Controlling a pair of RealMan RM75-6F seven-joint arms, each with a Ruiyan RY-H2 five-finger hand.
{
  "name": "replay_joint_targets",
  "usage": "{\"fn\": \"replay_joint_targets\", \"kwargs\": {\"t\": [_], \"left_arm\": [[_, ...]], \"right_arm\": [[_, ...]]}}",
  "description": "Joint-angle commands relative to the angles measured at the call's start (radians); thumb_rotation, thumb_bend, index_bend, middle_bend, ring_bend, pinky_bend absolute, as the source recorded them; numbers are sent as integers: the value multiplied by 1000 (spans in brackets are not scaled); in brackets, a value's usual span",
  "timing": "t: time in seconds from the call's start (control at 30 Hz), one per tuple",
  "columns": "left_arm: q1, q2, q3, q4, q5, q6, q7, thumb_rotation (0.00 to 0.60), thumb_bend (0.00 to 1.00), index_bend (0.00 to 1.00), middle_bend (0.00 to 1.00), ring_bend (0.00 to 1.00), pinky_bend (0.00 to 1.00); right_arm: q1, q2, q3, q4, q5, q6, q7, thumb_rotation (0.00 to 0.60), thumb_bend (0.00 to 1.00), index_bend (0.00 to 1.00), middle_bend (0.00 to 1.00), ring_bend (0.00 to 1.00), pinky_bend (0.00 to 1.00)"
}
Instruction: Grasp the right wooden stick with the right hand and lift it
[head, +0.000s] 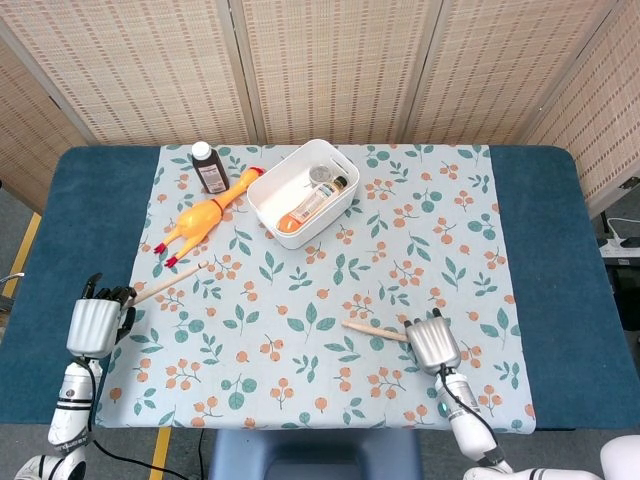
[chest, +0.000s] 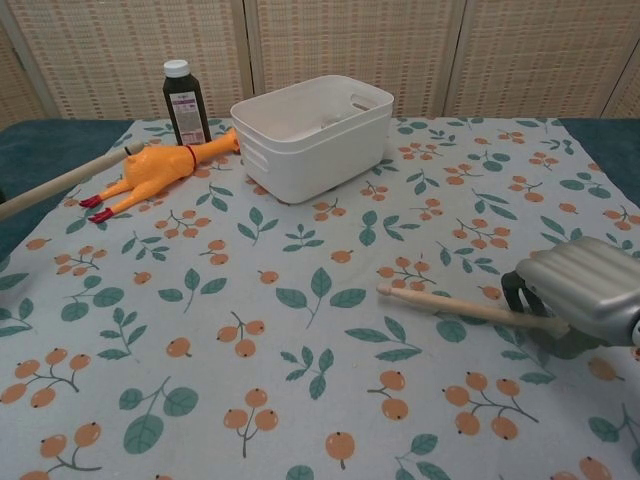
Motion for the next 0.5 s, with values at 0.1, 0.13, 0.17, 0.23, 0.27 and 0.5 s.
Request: {"fn": "replay_joint_targets", "kwargs": {"t": [0.1,0.13,0.17,0.23,0.27,0.5], "left_arm": [[-9,49,-10,-84,1,0,43,600,594,840,881,520,186],[-10,56,-11,-99,1,-2,51,600,594,840,881,520,186],[-11,63,-12,-115,-1,-4,59,600,594,840,881,521,186],[-13,78,-13,-151,-3,-12,77,600,594,840,881,521,186],[-15,86,-13,-172,-2,-14,92,600,594,840,881,522,186],[-49,111,10,-332,45,-33,250,600,594,840,881,523,186]], "right_arm": [[-10,58,18,-70,-75,35,77,600,392,1000,946,770,338],[-11,67,22,-83,-85,41,87,600,393,1000,946,770,339],[-12,76,27,-95,-94,46,96,600,394,1000,946,770,339],[-12,94,38,-124,-116,55,120,600,395,1000,946,770,340],[-10,101,46,-139,-127,56,133,600,395,1000,946,770,340],[46,69,120,-164,-146,15,164,600,396,1000,946,770,351]]}}
